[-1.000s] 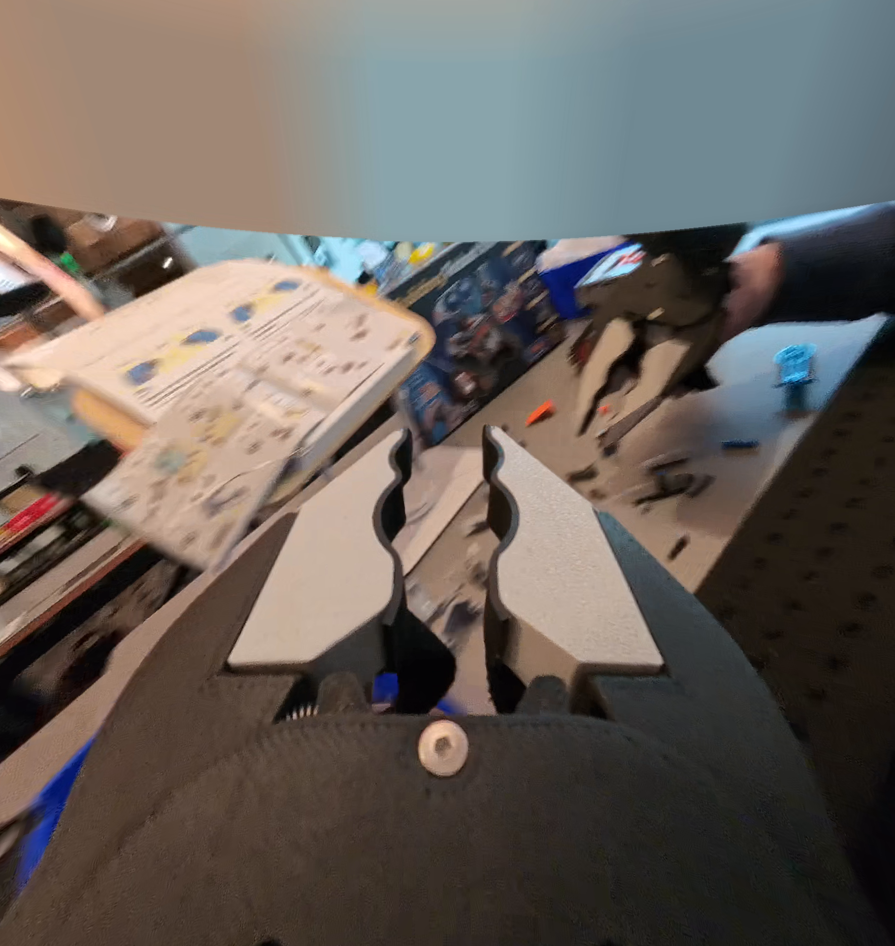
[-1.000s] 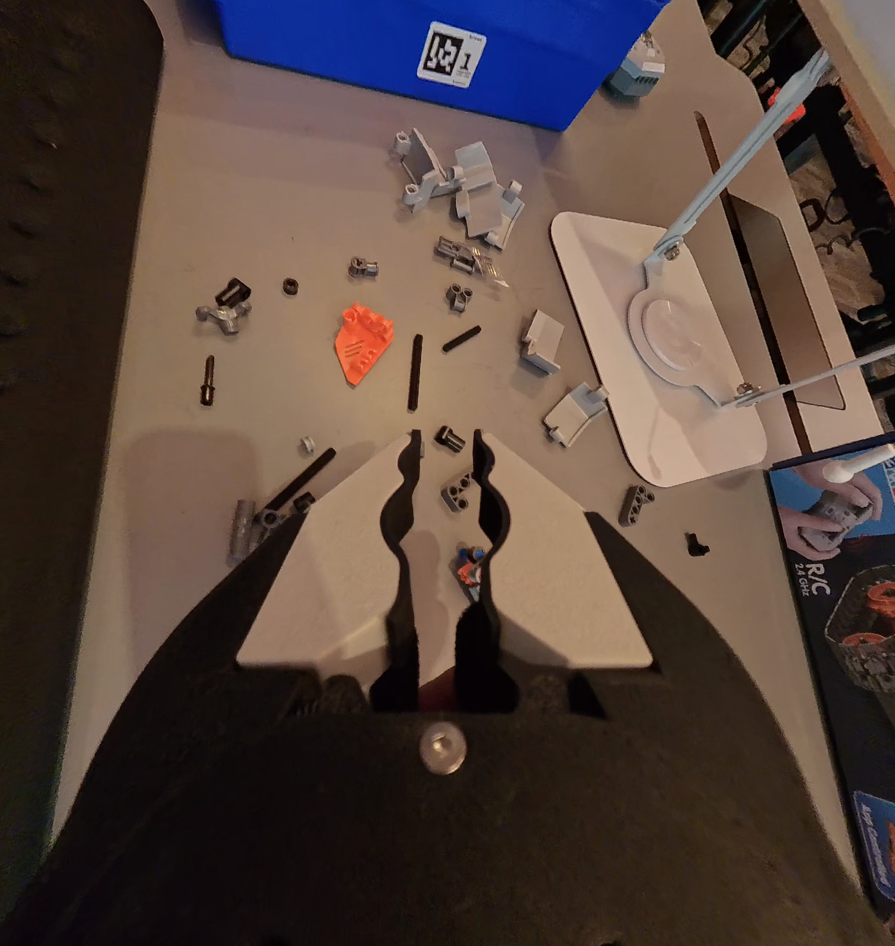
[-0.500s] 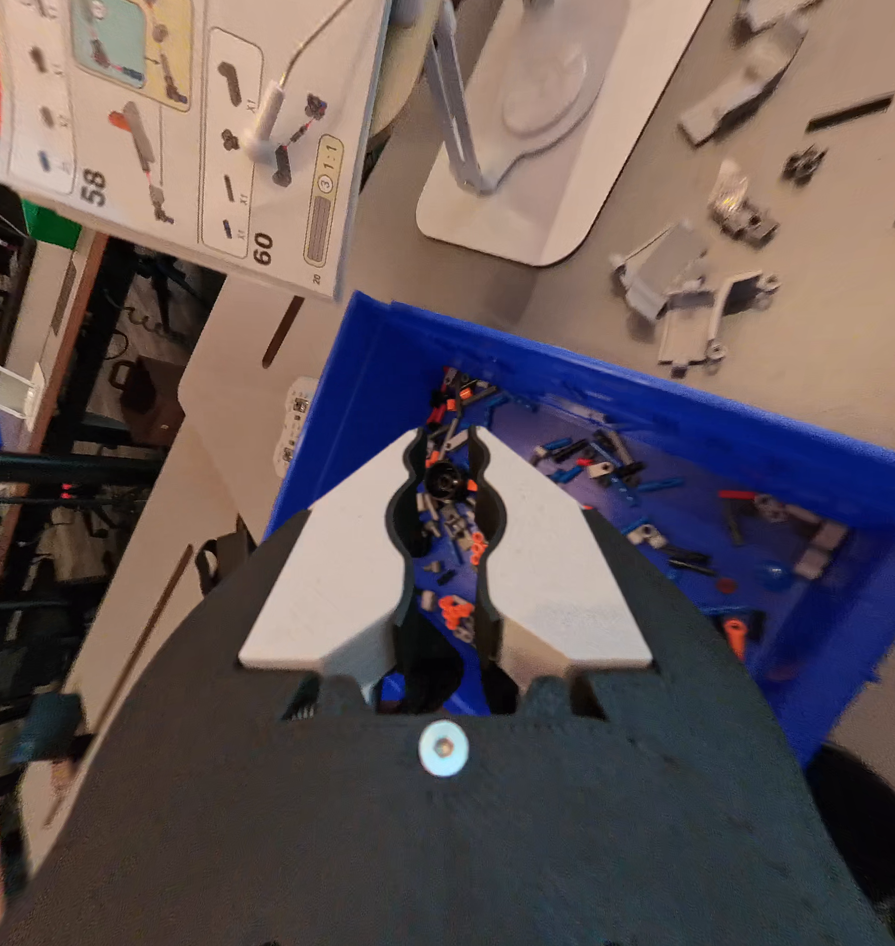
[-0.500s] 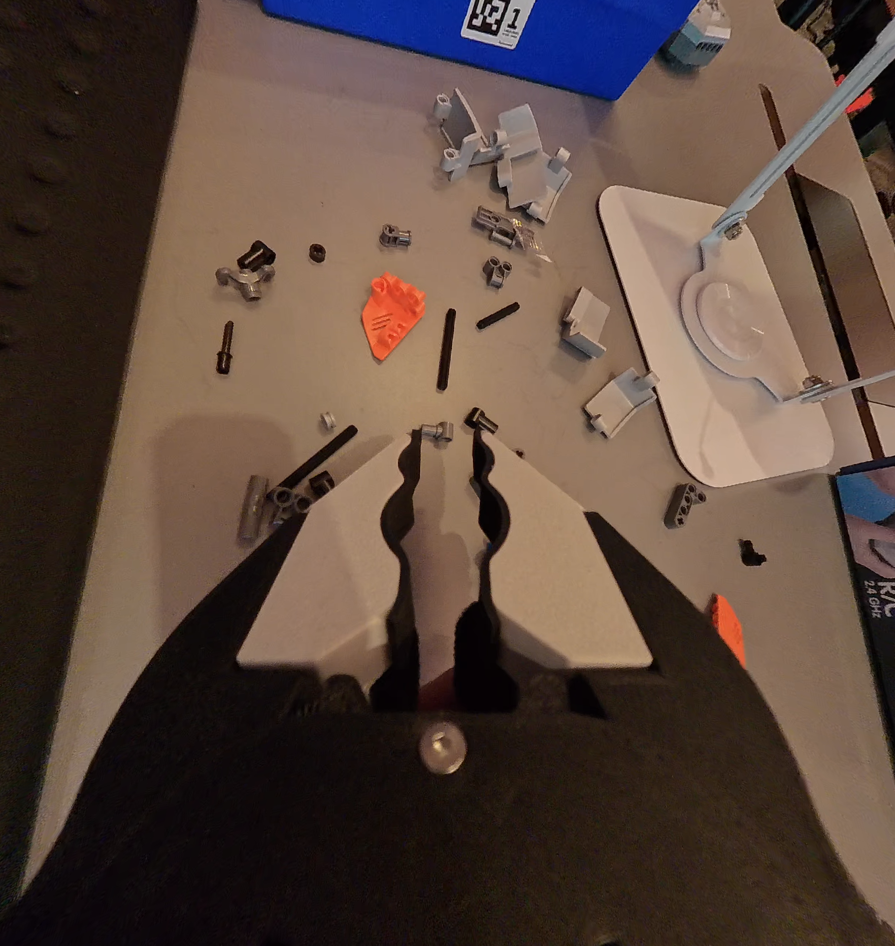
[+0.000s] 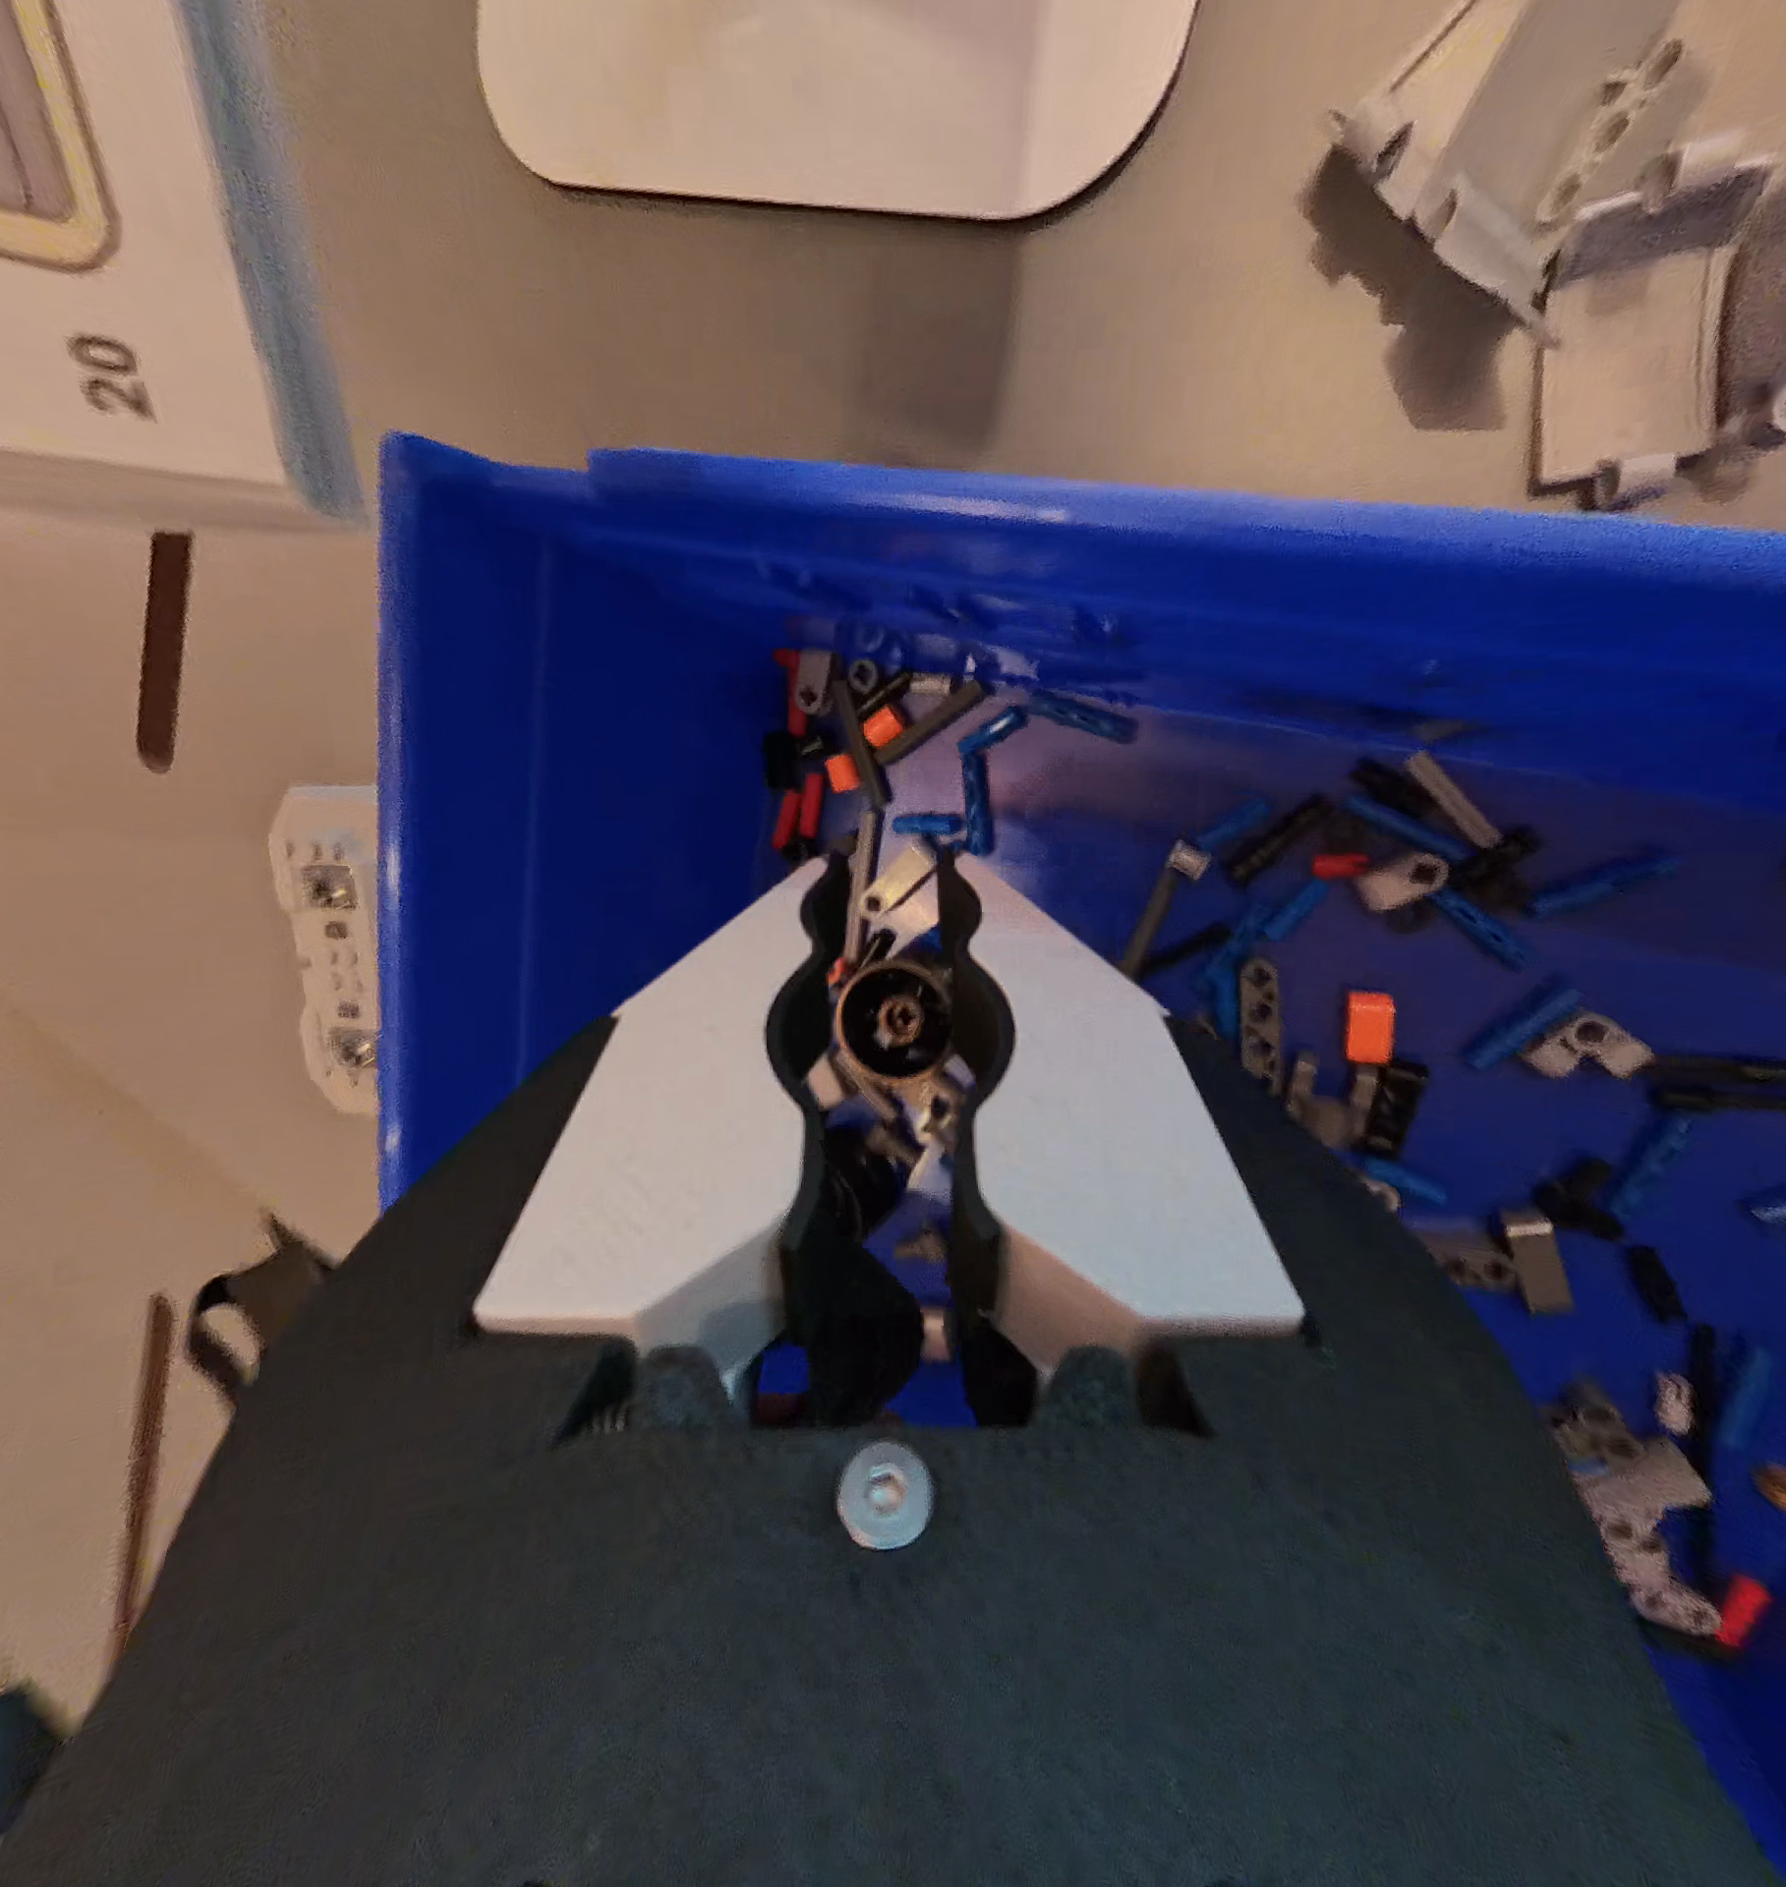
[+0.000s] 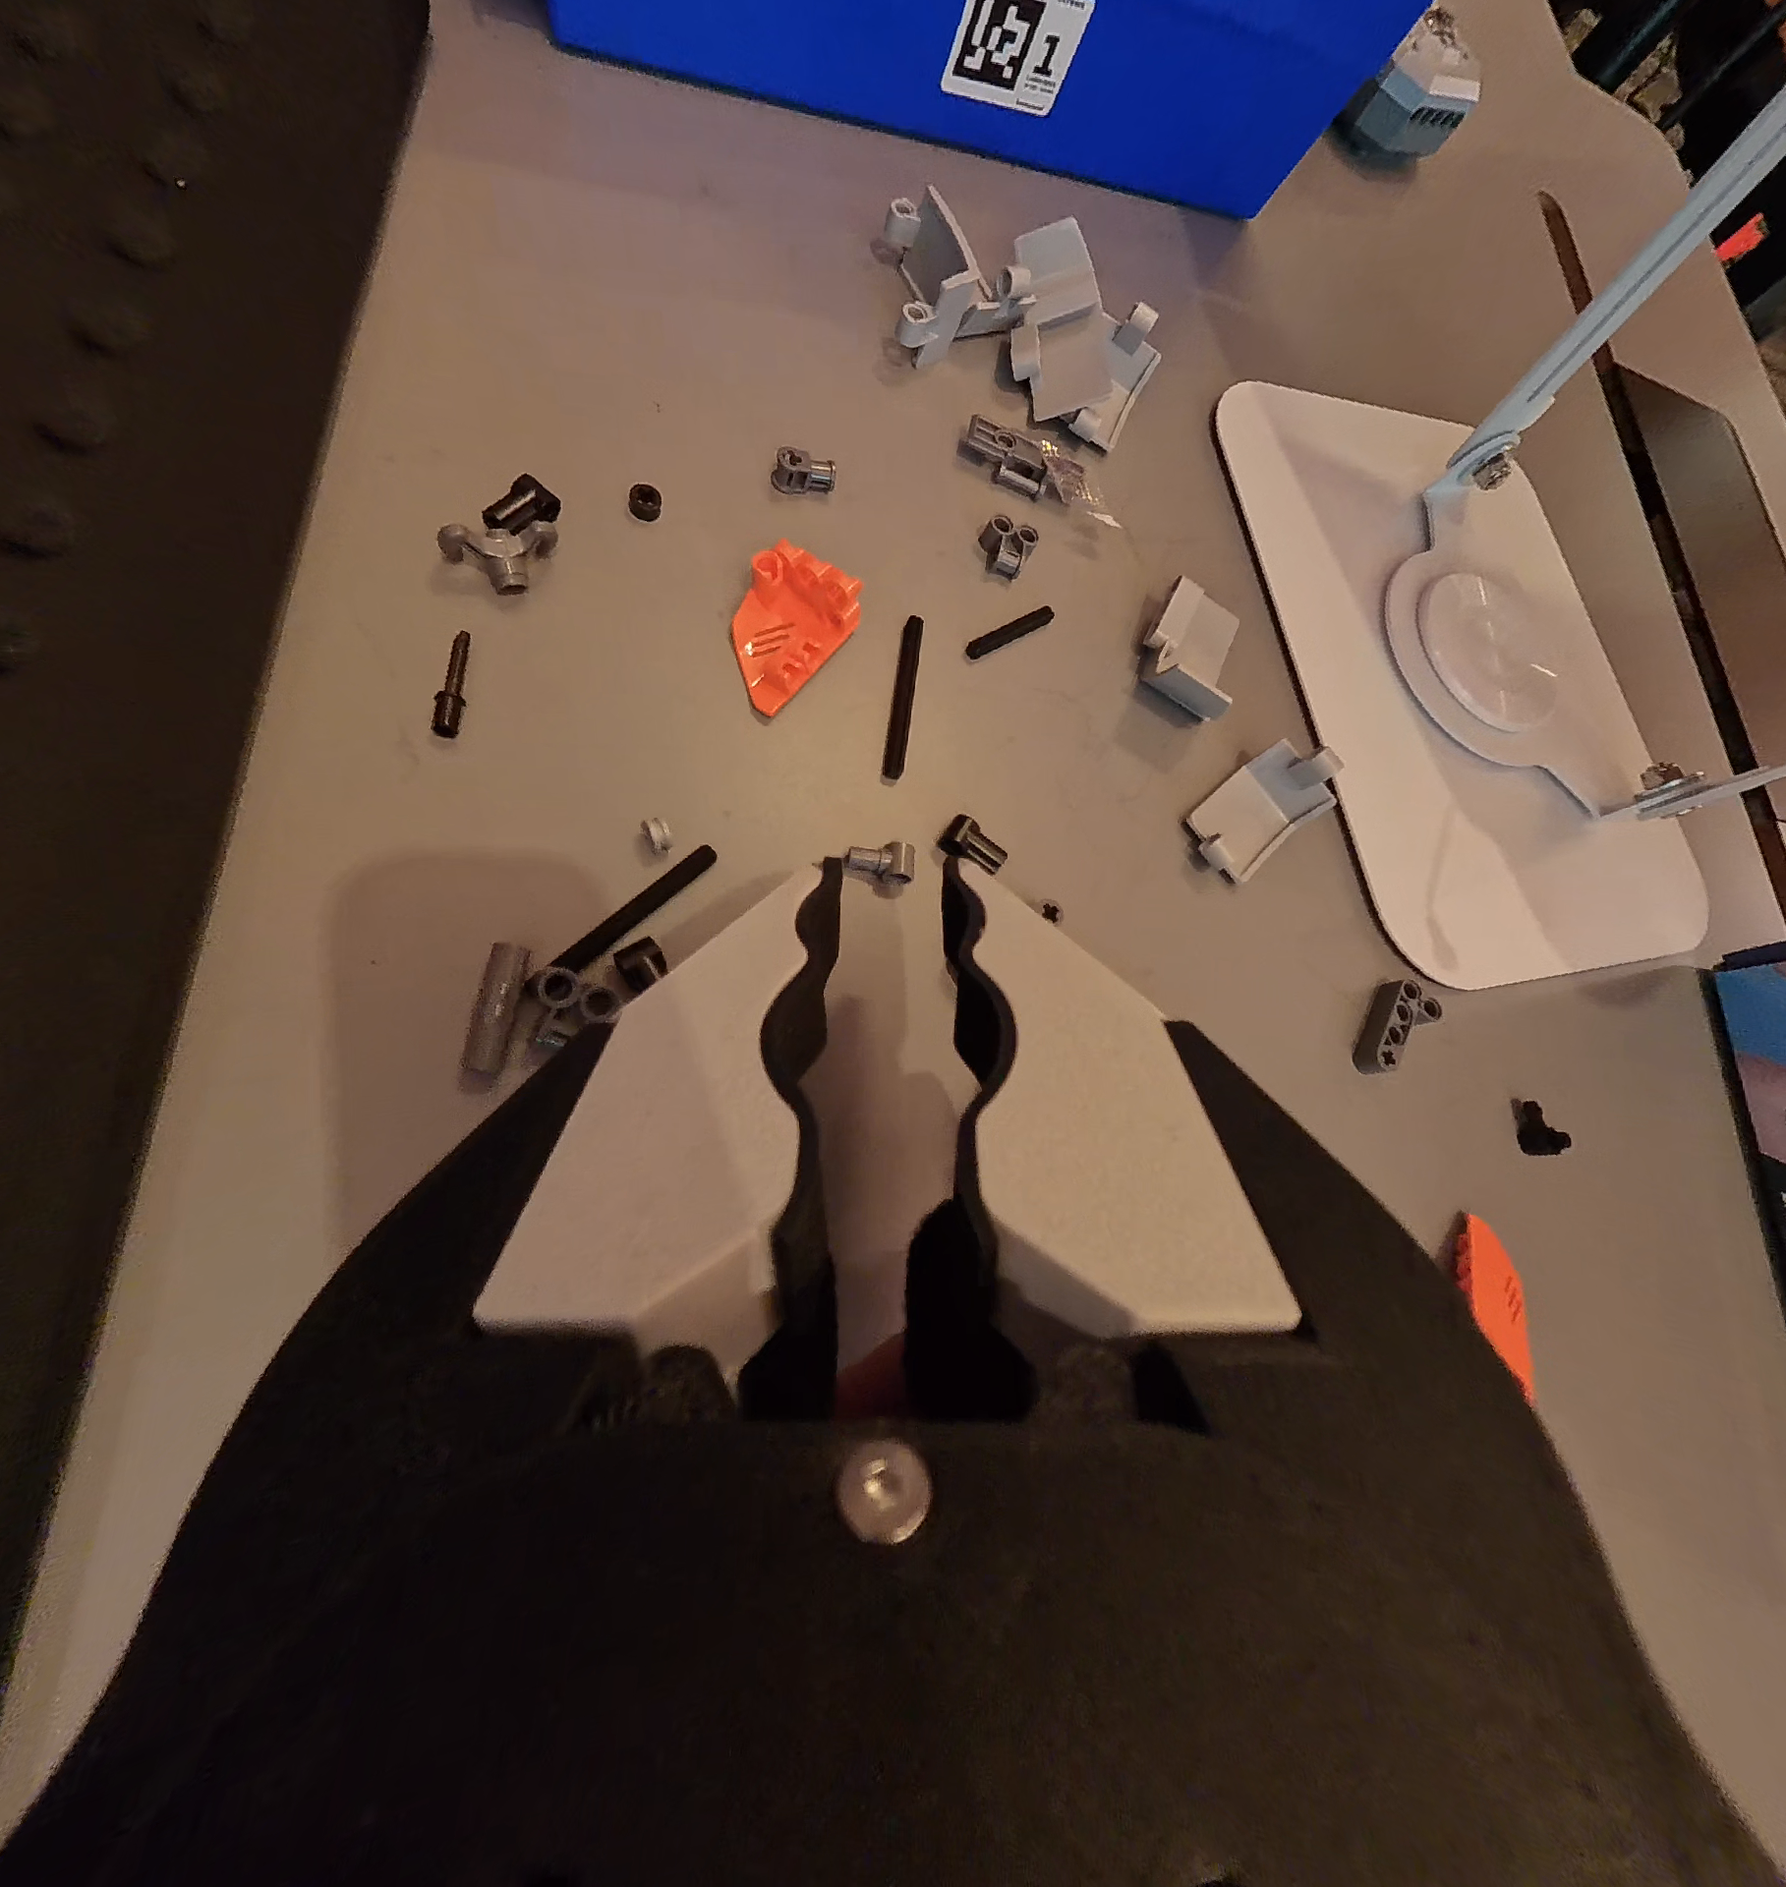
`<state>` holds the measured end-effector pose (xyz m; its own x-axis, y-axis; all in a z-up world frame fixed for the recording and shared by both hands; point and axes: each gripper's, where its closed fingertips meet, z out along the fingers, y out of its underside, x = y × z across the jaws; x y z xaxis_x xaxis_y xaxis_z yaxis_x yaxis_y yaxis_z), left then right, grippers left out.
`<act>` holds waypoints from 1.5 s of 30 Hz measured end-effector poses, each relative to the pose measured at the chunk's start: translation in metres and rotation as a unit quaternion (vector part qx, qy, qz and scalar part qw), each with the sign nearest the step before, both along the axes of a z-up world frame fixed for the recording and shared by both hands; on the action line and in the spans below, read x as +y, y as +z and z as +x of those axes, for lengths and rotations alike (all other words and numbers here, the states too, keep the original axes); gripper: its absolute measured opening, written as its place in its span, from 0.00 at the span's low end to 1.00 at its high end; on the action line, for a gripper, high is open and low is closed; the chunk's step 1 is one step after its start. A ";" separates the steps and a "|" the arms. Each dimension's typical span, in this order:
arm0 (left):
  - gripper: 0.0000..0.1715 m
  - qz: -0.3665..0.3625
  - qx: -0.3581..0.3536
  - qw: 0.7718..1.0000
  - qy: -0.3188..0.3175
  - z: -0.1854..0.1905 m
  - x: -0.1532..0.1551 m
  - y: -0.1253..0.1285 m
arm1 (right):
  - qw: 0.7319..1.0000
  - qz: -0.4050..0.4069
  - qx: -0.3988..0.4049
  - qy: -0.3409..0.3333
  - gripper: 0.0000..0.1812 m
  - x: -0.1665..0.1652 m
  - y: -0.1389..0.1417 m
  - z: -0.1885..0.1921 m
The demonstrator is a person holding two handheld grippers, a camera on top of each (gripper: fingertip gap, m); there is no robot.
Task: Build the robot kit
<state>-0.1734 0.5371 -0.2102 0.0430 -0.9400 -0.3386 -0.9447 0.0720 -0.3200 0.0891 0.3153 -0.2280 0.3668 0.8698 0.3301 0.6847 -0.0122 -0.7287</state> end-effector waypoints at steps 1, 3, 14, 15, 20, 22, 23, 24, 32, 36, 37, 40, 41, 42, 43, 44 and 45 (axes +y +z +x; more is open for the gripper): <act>0.10 -0.015 -0.017 1.000 0.005 0.005 0.001 -0.004 | 1.000 -0.001 -0.001 -0.001 0.09 0.001 -0.001 0.001; 0.11 -0.031 -0.045 0.998 0.031 0.012 0.009 -0.010 | 1.000 -0.001 -0.001 -0.001 0.09 0.002 -0.001 0.001; 0.12 -0.101 -0.054 0.985 0.131 0.010 0.025 -0.044 | 1.000 -0.007 0.002 0.000 0.09 0.002 -0.004 0.000; 0.12 -0.103 -0.054 0.985 0.130 0.010 0.025 -0.044 | 1.000 -0.008 0.003 0.001 0.09 0.002 -0.004 0.000; 0.03 -0.107 -0.058 0.984 0.132 0.010 0.026 -0.046 | 1.000 -0.009 0.006 0.001 0.09 0.002 -0.003 0.000; 0.02 -0.125 -0.044 0.983 0.131 0.006 0.020 -0.046 | 1.000 -0.011 0.004 0.000 0.09 0.002 -0.004 0.001; 0.02 -0.138 -0.032 0.982 0.127 0.003 0.016 -0.046 | 1.000 -0.011 0.003 -0.002 0.09 0.003 -0.005 0.001; 0.02 -0.159 -0.017 0.979 0.125 -0.002 0.008 -0.046 | 1.000 -0.012 0.004 -0.002 0.09 0.003 -0.005 0.002; 0.10 -0.116 0.003 0.989 0.089 -0.011 0.011 -0.024 | 1.000 -0.014 0.024 -0.012 0.09 0.009 0.002 0.003; 0.10 -0.096 -0.029 0.990 0.095 -0.015 0.027 -0.002 | 0.999 -0.014 0.028 -0.016 0.09 0.012 0.003 0.002; 0.10 -0.087 -0.028 0.991 0.099 -0.018 0.032 0.001 | 0.999 -0.015 0.028 -0.016 0.09 0.012 0.003 0.002; 0.10 -0.075 0.003 0.992 0.097 -0.027 0.037 -0.005 | 0.999 -0.017 0.026 -0.015 0.09 0.013 0.000 0.002; 0.10 -0.076 0.016 0.993 0.093 -0.028 0.035 -0.010 | 0.999 -0.017 0.025 -0.015 0.09 0.013 0.000 0.003; 0.11 -0.077 0.029 0.993 0.084 -0.028 0.033 -0.015 | 0.999 -0.018 0.025 -0.015 0.09 0.013 0.000 0.003; 0.11 -0.076 0.043 0.993 0.075 -0.029 0.031 -0.020 | 0.999 -0.018 0.025 -0.015 0.09 0.013 0.000 0.003; 0.12 -0.078 0.057 0.993 0.067 -0.030 0.028 -0.025 | 0.999 -0.018 0.025 -0.015 0.09 0.013 0.000 0.004; 0.13 -0.083 0.065 0.992 0.061 -0.030 0.025 -0.028 | 0.999 -0.017 0.024 -0.016 0.09 0.013 0.000 0.005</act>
<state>-0.2037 0.5623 -0.2386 0.1267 -0.9737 -0.1892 -0.9773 -0.0898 -0.1919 0.0936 0.3279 -0.2285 0.4084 0.8680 0.2825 0.6482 -0.0579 -0.7593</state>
